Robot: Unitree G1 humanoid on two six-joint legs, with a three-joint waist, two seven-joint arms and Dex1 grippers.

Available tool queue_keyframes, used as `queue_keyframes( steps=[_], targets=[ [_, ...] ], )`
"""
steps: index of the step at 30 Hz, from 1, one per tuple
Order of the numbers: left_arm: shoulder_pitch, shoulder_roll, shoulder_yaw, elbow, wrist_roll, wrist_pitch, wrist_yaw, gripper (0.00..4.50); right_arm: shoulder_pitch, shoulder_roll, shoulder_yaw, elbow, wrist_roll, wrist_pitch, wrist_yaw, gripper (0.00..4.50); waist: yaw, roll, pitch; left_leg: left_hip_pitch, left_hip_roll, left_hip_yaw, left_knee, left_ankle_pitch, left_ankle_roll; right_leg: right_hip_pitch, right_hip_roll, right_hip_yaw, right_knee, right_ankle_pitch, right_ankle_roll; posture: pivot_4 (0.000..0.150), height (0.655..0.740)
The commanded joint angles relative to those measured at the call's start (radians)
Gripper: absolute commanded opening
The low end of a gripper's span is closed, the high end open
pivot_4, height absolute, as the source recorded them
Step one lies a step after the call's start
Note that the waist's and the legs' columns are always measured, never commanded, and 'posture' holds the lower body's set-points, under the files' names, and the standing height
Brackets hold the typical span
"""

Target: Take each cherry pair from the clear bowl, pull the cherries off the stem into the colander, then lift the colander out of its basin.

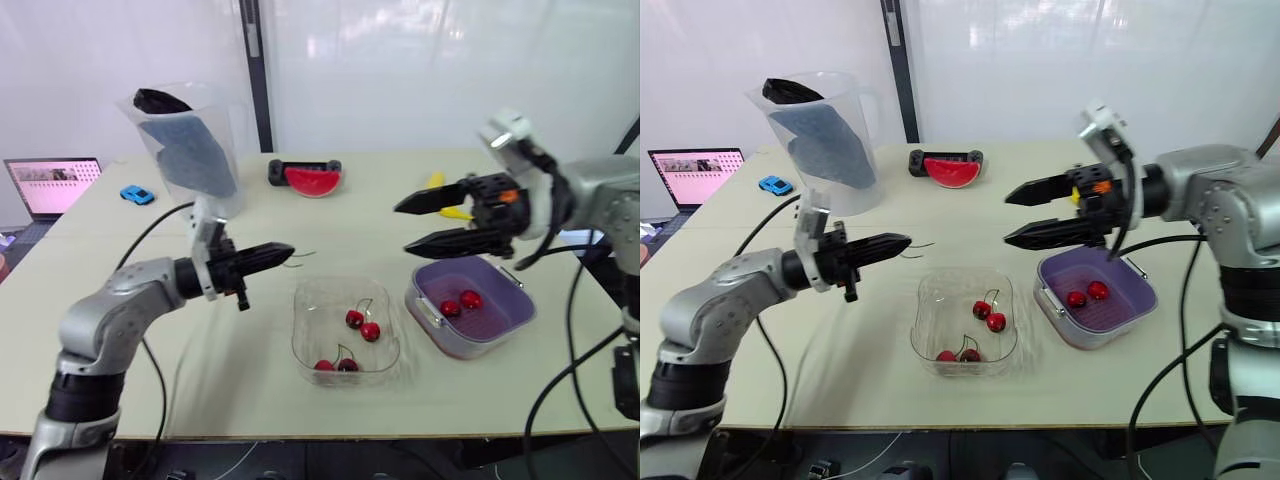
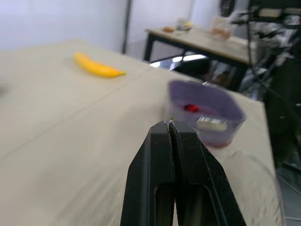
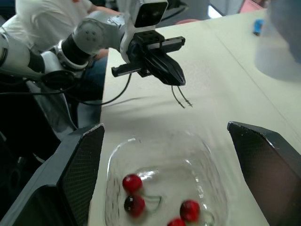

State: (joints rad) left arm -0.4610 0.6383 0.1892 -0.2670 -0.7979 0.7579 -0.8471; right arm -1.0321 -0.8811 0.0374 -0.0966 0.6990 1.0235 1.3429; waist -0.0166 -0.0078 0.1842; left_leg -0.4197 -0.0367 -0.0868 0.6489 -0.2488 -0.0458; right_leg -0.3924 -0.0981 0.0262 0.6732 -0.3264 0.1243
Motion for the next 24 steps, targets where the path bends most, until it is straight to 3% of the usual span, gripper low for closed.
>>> queue_keyframes(
  steps=[1,8,11,15,22,23,24],
  targets=[
    [0.075,0.041,0.093,-0.061,-0.038,0.027,0.033,0.0,-0.073,0.059,0.017,-0.032,-0.006,-0.026,-0.05,4.46,0.0,0.0,0.0,0.0,0.0,0.0,0.0,0.0,0.0,0.0,0.0,0.0,0.0,0.0,0.0,0.15,0.74],
    [0.277,0.05,0.189,-0.055,-0.059,0.072,0.099,0.0,-0.07,0.116,0.062,-0.039,-0.047,-0.074,-0.107,4.46,0.004,0.0,0.0,0.0,0.0,0.0,-0.001,0.0,0.0,-0.001,-0.001,0.0,0.0,0.0,0.0,0.15,0.74],
    [0.254,0.004,0.23,0.077,-0.136,0.157,0.154,0.0,-0.061,0.127,0.058,-0.044,-0.048,-0.072,-0.13,4.46,0.005,0.0,0.0,0.0,0.0,-0.001,-0.001,0.0,-0.001,0.0,-0.001,0.0,0.0,0.0,0.0,0.15,0.74],
    [0.214,0.016,0.217,0.311,-0.049,0.163,0.203,0.0,-0.051,0.132,0.04,-0.087,-0.013,-0.033,-0.162,4.46,-0.002,-0.001,0.0,0.0,-0.001,0.0,-0.001,0.0,-0.001,-0.002,0.0,0.0,0.002,0.0,0.0,0.15,0.74],
    [0.177,0.016,0.223,0.432,-0.011,0.172,0.21,0.0,-0.043,0.131,0.033,-0.118,0.006,0.005,-0.22,4.46,-0.002,-0.001,0.0,0.0,-0.001,0.0,-0.001,0.001,-0.001,-0.005,0.0,0.0,0.007,0.0,0.0,0.15,0.74],
    [0.172,0.016,0.231,0.442,-0.007,0.172,0.222,0.61,-0.041,0.132,0.031,-0.121,0.011,0.011,-0.228,4.5,-0.001,-0.001,0.0,0.0,-0.001,0.0,-0.001,0.001,-0.001,-0.005,0.0,0.0,0.007,0.0,0.0,0.15,0.74],
    [0.171,0.02,0.232,0.447,0.001,0.17,0.226,0.92,-0.039,0.134,0.028,-0.124,0.017,0.015,-0.234,4.5,-0.001,-0.001,0.0,0.0,-0.001,0.0,-0.001,0.001,-0.001,-0.005,0.0,0.0,0.007,0.0,0.0,0.15,0.74]
  ],
)
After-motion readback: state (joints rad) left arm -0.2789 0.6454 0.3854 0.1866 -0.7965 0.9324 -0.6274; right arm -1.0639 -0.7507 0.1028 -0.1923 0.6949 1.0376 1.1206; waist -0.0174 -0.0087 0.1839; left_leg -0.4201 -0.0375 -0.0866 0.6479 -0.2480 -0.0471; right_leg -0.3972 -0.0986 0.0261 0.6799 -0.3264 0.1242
